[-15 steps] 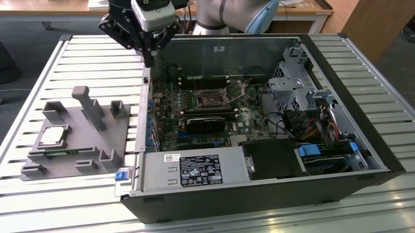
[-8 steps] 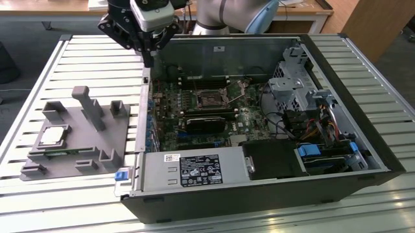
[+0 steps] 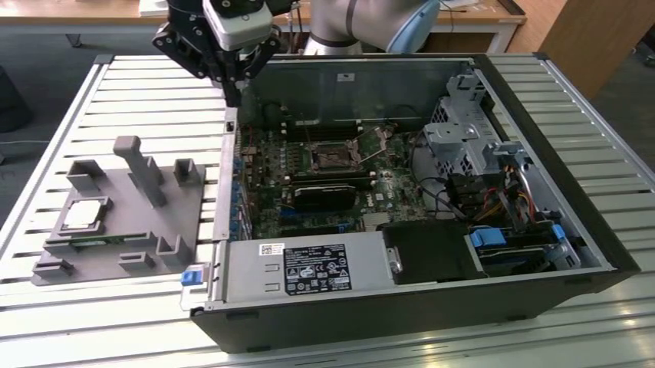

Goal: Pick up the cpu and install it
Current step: 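Reach for the cpu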

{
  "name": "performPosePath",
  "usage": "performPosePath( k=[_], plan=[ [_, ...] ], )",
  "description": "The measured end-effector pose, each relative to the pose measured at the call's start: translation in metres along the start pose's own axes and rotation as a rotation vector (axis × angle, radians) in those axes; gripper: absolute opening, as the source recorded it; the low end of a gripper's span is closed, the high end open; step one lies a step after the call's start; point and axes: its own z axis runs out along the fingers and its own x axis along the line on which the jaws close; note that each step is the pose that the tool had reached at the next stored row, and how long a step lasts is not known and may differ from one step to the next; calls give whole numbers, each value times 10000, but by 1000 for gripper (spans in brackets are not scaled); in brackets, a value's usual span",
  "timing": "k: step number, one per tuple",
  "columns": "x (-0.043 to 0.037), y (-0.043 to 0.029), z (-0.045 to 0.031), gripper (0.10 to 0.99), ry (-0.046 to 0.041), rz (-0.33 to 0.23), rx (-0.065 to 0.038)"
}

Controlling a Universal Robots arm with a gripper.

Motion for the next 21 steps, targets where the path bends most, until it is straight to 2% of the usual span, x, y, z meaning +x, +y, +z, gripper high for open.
performPosePath(
  k=[21],
  plan=[
    [47, -4, 5, 106, 0, -1, -4]
  ],
)
